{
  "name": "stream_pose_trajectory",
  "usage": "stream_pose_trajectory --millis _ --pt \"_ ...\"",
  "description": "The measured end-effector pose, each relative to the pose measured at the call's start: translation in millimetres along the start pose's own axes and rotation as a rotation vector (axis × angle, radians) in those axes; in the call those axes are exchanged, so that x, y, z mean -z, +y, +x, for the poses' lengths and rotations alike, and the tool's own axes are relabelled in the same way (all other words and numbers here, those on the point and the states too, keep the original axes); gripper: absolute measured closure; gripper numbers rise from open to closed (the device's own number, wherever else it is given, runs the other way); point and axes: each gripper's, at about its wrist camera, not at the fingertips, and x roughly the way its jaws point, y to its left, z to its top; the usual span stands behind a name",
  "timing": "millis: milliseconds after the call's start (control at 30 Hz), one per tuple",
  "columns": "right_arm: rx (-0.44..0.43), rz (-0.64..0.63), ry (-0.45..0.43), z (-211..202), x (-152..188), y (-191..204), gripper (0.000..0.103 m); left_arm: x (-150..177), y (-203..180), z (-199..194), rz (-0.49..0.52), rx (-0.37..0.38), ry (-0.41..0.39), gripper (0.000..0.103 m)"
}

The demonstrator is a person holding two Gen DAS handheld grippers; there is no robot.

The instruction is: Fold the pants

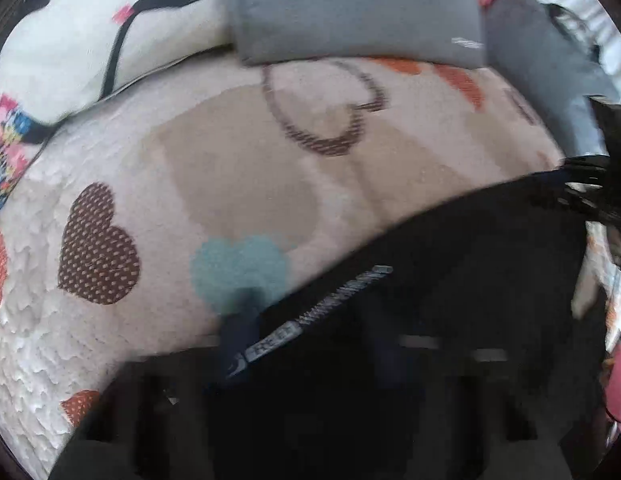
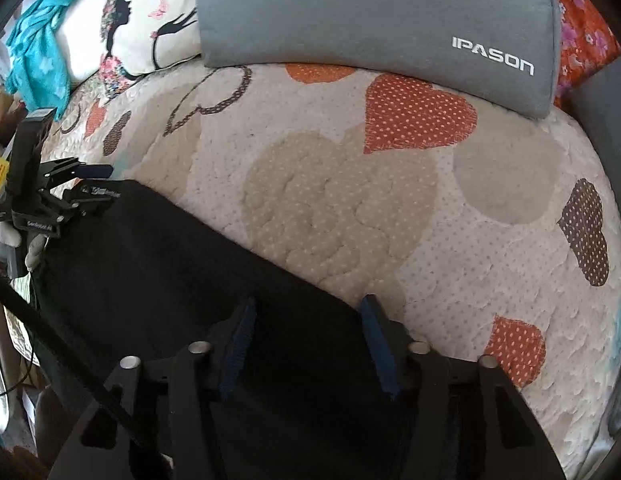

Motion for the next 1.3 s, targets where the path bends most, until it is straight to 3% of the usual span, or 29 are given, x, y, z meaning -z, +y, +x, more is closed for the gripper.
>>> stream_pose_trajectory --millis 33,67,300,600,733,900,1000,1100,1300 --pt "-0.012 0.010 0.003 -2 1 -1 0.084 -1 -1 -3 0.003 -0.004 -0.004 0.083" --pt "-0.034 0.025 0.005 -3 3 -3 0.095 -1 -2 -6 0.003 -0.003 -0.011 0.084" --pt "-0.055 0.075 -0.046 -23 13 3 0.096 7 -10 -32 -0.013 -0.049 -0.059 0.089" --pt "-0.085 0.081 -0.140 -93 56 46 0.096 54 -43 -113 -0.042 -0.079 -0.195 0.089" --pt "-0.109 0.085 -0.150 -118 100 73 0.096 98 -60 -152 -0.073 -0.074 -0.260 0.090" --pt "-0.159 0.095 -0.106 -121 167 109 0.096 178 -81 -182 -0.136 -0.069 -0.301 0.090" --pt "-0.190 0.120 -0.060 -113 208 127 0.096 228 -90 -182 -0.177 -0.075 -0.272 0.090" --pt "-0.189 0.154 -0.007 -100 237 135 0.096 272 -86 -169 -0.245 -0.057 -0.206 0.099" --pt "-0.160 0.248 0.043 -95 266 132 0.087 334 -65 -181 -0.385 -0.068 -0.192 0.099"
